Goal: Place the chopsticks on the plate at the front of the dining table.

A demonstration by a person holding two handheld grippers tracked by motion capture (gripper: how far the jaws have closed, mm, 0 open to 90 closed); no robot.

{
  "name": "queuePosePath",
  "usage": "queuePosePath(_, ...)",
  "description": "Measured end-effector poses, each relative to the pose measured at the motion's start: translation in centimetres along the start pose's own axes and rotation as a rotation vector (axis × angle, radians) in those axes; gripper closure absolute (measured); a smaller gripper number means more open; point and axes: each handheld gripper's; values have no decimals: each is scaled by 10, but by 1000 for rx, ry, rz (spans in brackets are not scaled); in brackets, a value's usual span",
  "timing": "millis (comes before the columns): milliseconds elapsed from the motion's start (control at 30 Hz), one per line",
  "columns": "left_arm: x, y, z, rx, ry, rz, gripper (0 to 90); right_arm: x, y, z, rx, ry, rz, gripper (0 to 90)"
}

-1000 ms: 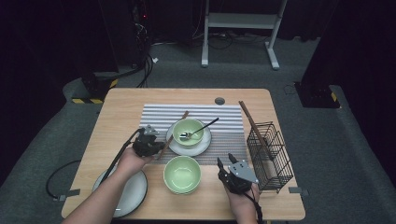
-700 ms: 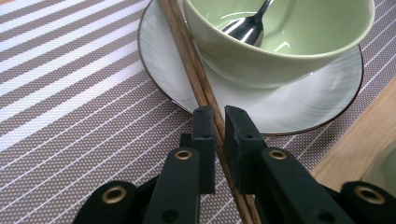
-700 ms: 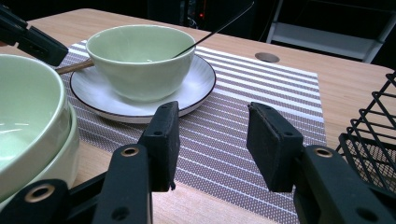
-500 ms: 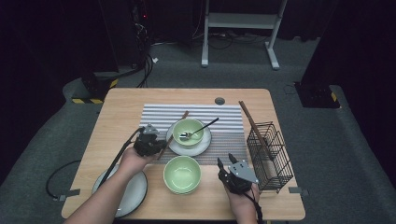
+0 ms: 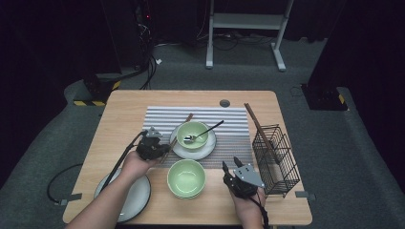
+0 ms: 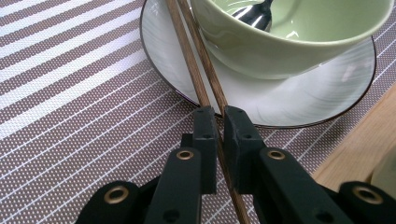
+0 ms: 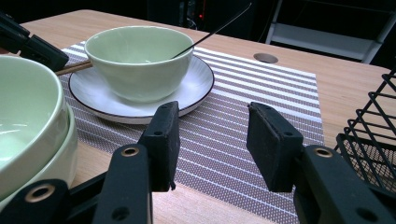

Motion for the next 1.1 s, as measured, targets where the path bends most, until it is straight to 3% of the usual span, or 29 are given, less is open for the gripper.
queuePosePath(233, 1, -1, 1, -6, 2, -1, 830, 0, 1, 0, 0, 0, -2, 540)
queuePosePath(433, 10, 1, -1, 5, -41, 9, 796, 0, 0, 0, 1, -1, 0, 540)
queuePosePath(500, 12, 6, -1, 19, -49, -5, 810, 0, 0, 0, 0, 1, 0, 540)
queuePosePath(600, 8, 11, 2, 18, -8, -35, 815, -1, 1, 0, 2, 1, -3, 540)
queuePosePath(733, 3, 9, 5, 4, 25, -39, 815, -1, 1, 0, 0, 2, -3, 541)
queuePosePath(1100, 0, 2, 6, -19, 29, -26, 822, -2, 2, 1, -1, 6, -6, 541)
Point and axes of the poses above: each handheld gripper's, and its own axes: x roughly backward along the jaws, z roughly out of its underside, y roughly to its left, and after that the axes turned 6 degrees about x, right-handed
